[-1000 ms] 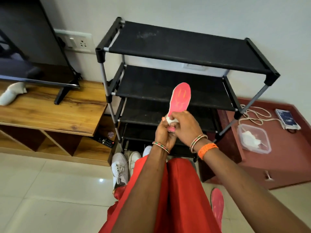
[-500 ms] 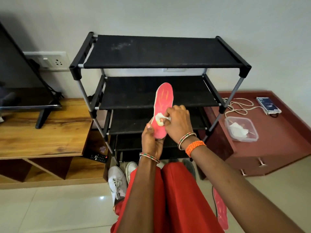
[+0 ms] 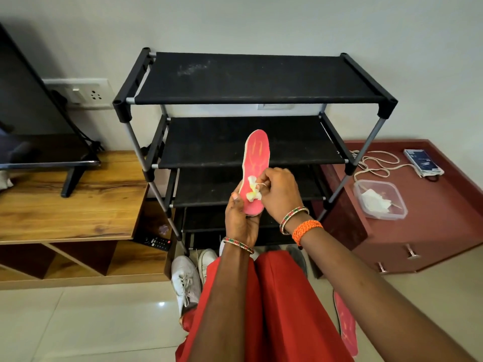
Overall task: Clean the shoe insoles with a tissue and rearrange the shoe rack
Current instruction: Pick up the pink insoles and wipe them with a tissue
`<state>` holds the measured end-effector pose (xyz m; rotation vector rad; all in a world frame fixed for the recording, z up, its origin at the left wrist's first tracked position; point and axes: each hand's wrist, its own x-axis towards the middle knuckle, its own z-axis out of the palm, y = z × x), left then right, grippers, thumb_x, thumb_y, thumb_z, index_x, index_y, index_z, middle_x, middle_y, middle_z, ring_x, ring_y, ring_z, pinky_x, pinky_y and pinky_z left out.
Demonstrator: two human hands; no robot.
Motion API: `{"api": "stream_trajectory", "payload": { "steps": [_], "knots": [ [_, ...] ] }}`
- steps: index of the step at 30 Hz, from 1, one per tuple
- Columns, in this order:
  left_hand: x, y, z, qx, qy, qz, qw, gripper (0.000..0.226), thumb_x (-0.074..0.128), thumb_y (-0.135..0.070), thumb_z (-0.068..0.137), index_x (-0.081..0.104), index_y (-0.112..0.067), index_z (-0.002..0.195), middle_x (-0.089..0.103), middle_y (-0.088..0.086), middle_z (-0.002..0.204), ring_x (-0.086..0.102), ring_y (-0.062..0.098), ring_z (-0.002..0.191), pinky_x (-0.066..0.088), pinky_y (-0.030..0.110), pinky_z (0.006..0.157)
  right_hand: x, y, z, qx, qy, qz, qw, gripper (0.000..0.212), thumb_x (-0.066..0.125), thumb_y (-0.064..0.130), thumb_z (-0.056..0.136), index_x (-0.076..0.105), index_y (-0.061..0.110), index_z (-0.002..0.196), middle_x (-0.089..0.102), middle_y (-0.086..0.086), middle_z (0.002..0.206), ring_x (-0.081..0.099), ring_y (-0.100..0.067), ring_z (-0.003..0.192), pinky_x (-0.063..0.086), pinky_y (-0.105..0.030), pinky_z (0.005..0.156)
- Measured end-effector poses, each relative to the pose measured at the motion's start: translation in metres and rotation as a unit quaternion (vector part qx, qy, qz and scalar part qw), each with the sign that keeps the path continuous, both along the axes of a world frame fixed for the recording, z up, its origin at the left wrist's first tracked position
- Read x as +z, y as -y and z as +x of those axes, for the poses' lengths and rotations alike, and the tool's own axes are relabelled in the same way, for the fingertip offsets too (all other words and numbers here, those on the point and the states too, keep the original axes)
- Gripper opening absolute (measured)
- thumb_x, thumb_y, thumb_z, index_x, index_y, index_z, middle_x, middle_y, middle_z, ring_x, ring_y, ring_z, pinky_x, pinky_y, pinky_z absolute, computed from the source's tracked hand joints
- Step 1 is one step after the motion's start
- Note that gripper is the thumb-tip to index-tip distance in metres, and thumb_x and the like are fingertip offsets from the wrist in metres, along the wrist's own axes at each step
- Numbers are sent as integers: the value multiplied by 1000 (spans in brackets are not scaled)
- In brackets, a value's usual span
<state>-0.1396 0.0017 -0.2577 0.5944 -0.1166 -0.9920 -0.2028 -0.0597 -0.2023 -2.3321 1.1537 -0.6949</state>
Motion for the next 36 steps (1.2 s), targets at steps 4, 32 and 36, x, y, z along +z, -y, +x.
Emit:
{"api": "stream_trajectory", "payload": {
  "steps": [4,32,36],
  "knots": [
    [0,1,-2,30,-54,29,998,33,27,-19,103,52,-6,121,65,6,78,63,7,62,55,20,59,-5,-13,-1,19,51,106,993,15,67,-3,76,70,11,72,65,4,68,62,-5,66,50,-13,62],
    [1,5,-10,-22,-88,57,994,28,31,-20,102,57,-8,98,64,5,72,63,12,67,54,26,72,-14,-27,-5,27,-53,-88,994,2,55,18,83,54,17,82,61,0,80,52,-21,77,30,-30,63],
    [5,6,-10,-36,-77,35,996,28,31,-21,102,55,-7,97,65,0,68,63,7,62,55,20,64,-16,-12,-1,-37,-82,-154,984,7,63,16,78,56,17,81,62,-1,78,52,-25,75,34,-34,65]
  ]
}}
